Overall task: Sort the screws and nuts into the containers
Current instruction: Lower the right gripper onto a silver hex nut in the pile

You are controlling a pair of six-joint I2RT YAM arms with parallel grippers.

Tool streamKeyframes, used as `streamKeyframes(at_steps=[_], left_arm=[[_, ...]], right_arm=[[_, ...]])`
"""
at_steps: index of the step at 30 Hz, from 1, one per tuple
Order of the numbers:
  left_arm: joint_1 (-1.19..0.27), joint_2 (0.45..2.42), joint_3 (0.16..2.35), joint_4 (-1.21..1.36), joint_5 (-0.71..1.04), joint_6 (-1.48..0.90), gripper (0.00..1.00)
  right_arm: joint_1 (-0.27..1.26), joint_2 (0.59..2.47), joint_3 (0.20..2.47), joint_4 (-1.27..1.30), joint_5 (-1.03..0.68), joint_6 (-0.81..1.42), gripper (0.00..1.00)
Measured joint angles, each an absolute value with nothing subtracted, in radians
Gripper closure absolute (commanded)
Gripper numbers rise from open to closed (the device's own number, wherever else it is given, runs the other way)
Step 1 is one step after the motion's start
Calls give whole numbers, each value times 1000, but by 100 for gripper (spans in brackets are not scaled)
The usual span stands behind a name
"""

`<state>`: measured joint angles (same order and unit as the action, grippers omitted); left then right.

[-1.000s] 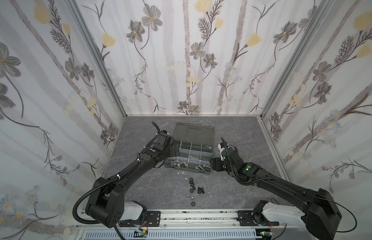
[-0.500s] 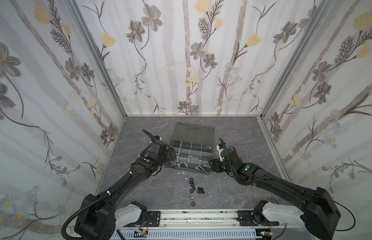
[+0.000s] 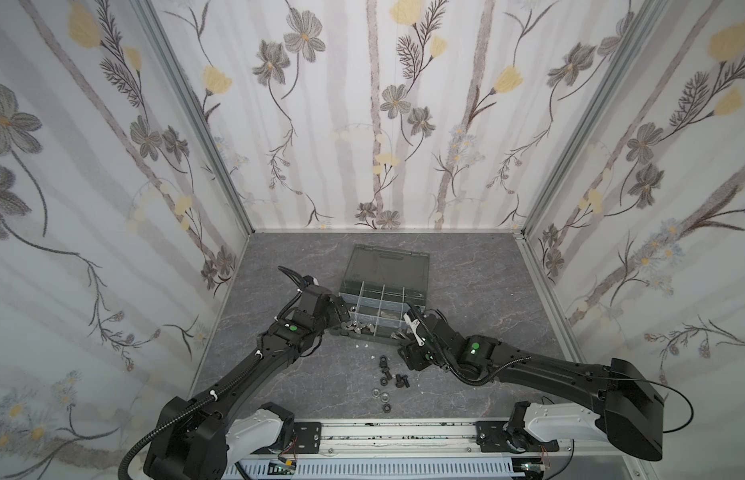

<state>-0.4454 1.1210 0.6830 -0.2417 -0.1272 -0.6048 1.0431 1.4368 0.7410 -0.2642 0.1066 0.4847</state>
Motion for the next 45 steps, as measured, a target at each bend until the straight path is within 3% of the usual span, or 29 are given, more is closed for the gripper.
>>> streamKeyframes(at_steps=[17,45], left_arm=[[-438,1065,622,-224,-134,-636,0],[-428,1037,569,-205,-134,-654,0]], right_arm=[[1298,1681,865,-340,99,496,45],[1343,1823,960,-402,88,444,57]])
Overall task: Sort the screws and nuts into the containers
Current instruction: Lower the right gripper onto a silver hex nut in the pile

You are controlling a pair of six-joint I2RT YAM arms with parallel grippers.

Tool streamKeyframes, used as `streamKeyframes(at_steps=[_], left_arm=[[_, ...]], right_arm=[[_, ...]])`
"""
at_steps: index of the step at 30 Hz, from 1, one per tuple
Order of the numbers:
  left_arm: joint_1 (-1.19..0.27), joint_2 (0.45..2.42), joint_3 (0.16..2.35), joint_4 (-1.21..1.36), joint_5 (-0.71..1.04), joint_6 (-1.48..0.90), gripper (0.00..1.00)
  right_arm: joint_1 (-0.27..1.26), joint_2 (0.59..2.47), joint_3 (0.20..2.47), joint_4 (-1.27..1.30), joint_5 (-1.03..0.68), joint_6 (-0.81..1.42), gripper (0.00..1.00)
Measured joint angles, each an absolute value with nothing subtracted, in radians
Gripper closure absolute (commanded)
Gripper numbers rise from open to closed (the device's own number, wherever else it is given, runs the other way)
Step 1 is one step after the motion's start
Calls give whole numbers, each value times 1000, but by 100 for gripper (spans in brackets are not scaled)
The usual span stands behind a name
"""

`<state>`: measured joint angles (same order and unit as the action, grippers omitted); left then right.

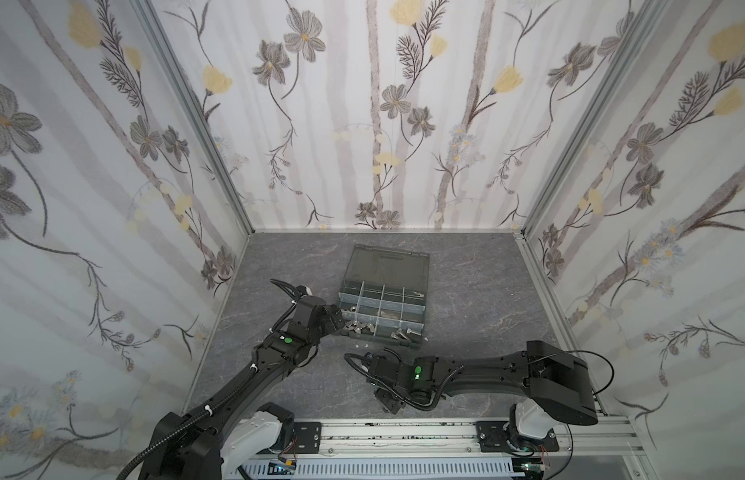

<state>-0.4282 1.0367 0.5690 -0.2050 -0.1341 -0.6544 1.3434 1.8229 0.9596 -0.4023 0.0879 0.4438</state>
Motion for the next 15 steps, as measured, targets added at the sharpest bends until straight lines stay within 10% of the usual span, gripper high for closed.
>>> streamKeyframes(at_steps=[15], left_arm=[[-418,1013,542,-187,-133,-654,0]], right_arm=[[1343,1850,974,-413,78,425,61]])
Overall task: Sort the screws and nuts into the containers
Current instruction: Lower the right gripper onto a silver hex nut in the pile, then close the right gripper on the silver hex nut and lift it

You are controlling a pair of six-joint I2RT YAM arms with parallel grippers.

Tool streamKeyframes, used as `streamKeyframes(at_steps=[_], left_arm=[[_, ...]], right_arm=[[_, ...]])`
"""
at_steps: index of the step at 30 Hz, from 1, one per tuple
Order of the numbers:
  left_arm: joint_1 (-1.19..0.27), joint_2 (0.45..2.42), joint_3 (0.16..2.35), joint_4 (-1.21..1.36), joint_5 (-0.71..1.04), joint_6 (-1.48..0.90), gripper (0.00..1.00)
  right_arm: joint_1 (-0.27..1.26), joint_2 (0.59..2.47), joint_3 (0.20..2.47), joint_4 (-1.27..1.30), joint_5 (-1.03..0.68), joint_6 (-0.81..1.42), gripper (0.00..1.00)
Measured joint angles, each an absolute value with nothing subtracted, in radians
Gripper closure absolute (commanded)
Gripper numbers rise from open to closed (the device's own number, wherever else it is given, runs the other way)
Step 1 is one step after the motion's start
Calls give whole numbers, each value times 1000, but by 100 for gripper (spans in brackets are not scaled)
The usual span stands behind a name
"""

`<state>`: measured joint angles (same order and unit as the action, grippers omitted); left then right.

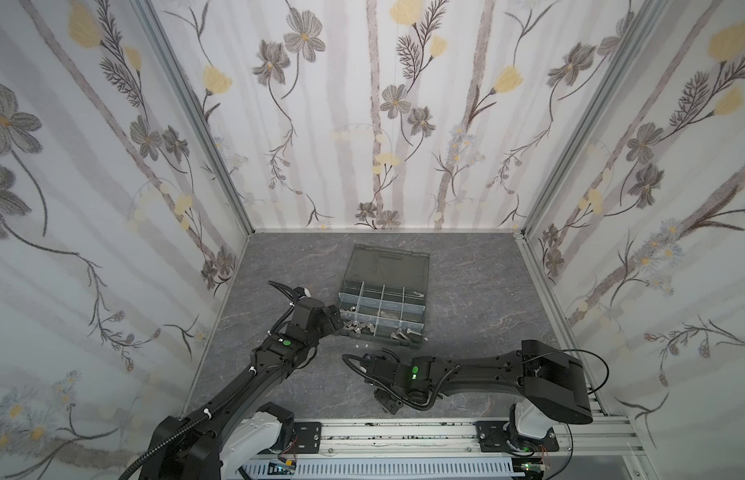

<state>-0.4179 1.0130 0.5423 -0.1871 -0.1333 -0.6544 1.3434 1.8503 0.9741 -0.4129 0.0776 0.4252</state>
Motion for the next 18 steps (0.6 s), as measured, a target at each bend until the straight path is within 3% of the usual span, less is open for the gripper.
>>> streamKeyframes(at_steps=[18], left_arm=[[-411,994,521,-178,-133,-658,0]], right_arm=[[1346,1866,978,-420,55,417,68]])
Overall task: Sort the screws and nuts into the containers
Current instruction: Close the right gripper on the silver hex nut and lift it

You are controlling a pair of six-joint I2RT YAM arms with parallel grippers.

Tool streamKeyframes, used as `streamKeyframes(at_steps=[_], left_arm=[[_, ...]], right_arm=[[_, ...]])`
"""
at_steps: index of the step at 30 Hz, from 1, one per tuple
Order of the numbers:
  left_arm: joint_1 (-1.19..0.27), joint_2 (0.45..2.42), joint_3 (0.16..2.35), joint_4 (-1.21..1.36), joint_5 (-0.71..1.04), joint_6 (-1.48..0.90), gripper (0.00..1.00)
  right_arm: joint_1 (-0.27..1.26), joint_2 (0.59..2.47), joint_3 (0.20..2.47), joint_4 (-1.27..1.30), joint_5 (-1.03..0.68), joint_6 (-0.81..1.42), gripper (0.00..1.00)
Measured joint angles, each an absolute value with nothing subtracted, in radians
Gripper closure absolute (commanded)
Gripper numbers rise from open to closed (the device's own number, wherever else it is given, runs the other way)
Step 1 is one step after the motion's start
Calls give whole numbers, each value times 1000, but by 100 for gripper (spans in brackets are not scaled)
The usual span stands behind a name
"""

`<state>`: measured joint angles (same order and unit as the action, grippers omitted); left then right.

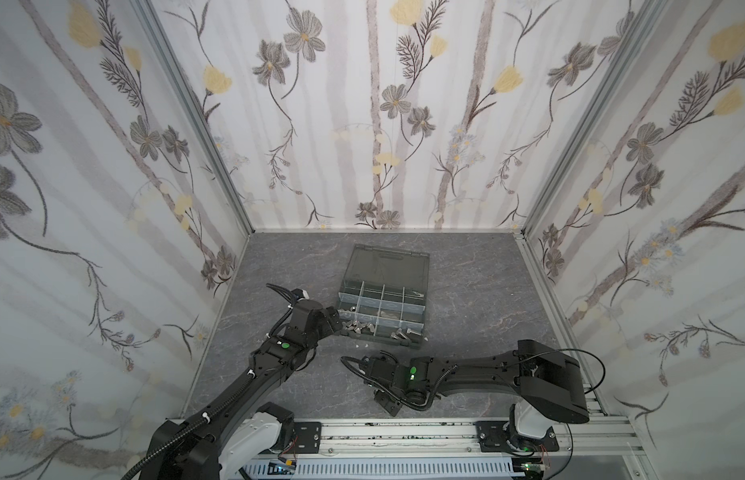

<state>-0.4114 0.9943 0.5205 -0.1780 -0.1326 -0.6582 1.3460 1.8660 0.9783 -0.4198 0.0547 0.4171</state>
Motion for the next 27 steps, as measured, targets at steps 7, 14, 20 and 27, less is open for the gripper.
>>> streamKeyframes(at_steps=[7,14,20,27], left_arm=[[-410,992,515,-175,-130,-659,0],[-410,985,512,-170,-129,-659,0],[-408,972,512,-169,-127,-659,0],[-408,958,512,-169,-126,-662,0]], right_arm=[[1344,1871,980,-422,55,418,73],[1344,1871,980,-422,59,423,78],[1340,1859,980,-422,60,429,78],[1282,1790,1032,-426,59,409,78]])
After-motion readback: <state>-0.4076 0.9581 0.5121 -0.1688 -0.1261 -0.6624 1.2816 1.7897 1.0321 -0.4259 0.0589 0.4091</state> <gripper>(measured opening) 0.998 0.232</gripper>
